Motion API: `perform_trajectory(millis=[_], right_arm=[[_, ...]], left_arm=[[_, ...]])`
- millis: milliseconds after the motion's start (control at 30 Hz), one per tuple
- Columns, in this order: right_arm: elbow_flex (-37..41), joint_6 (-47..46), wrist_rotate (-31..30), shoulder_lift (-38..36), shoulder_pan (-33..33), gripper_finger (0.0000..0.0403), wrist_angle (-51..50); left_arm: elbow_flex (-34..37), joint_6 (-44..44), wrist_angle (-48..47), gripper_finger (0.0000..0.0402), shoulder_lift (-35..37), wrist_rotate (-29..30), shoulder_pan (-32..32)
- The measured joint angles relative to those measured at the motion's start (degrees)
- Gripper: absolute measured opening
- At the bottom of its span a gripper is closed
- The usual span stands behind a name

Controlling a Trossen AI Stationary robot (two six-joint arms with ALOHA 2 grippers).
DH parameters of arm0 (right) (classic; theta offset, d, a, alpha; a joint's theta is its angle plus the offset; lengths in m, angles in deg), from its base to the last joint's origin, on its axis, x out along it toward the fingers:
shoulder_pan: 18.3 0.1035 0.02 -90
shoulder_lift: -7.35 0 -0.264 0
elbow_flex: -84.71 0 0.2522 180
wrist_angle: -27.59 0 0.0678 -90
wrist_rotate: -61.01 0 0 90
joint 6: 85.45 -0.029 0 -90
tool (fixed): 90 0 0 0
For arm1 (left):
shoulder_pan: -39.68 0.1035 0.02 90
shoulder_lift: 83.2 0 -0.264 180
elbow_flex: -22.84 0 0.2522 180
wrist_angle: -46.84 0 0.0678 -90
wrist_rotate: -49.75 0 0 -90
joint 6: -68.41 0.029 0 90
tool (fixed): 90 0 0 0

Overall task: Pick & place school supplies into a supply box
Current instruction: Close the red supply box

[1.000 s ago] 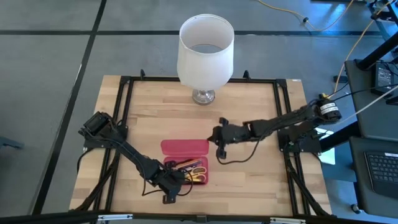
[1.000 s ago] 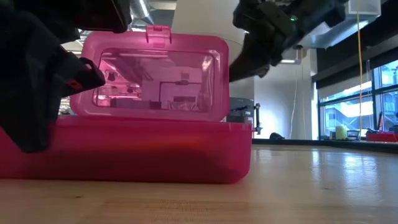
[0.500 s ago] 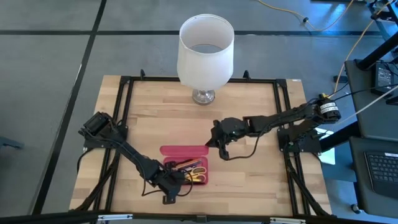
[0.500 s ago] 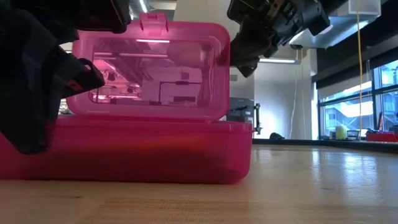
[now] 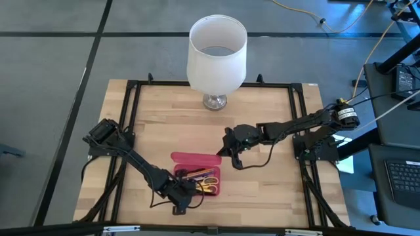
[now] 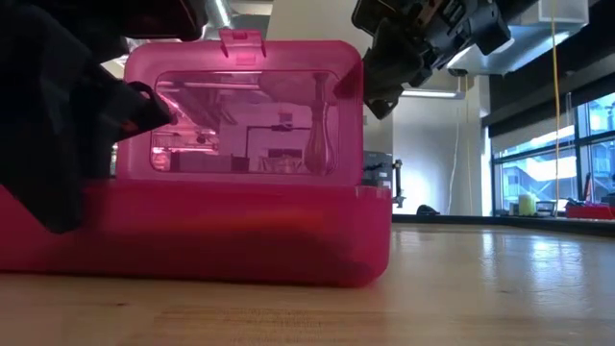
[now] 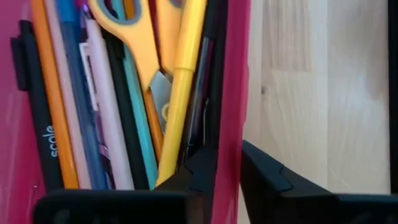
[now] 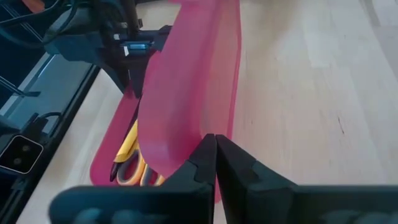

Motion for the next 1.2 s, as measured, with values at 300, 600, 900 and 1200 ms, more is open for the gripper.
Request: perform_trajectory(millis=[300,600,900,1200], right_arm=[[0.0,0.1,1.3,0.0,0.5,0.0014,0.4],[0.0,0.0,1.5,0.0,3.8,0.0014,2.2],[0.0,-0.1,1.5,0.0,4.7,0.0014,2.2],[0.0,-0.1,1.5,0.0,4.6,0.0014,2.1]], left_arm=[[-0.1,0.6,0.4,0.0137,0.1,3.6,0.4],[-0.2,0.8,0.4,0.0161,0.2,3.8,2.0],[-0.6,1.4,0.4,0.0155,0.2,1.8,2.3],[-3.6,2.4,0.2,0.0159,0.3,4.6,1.9]])
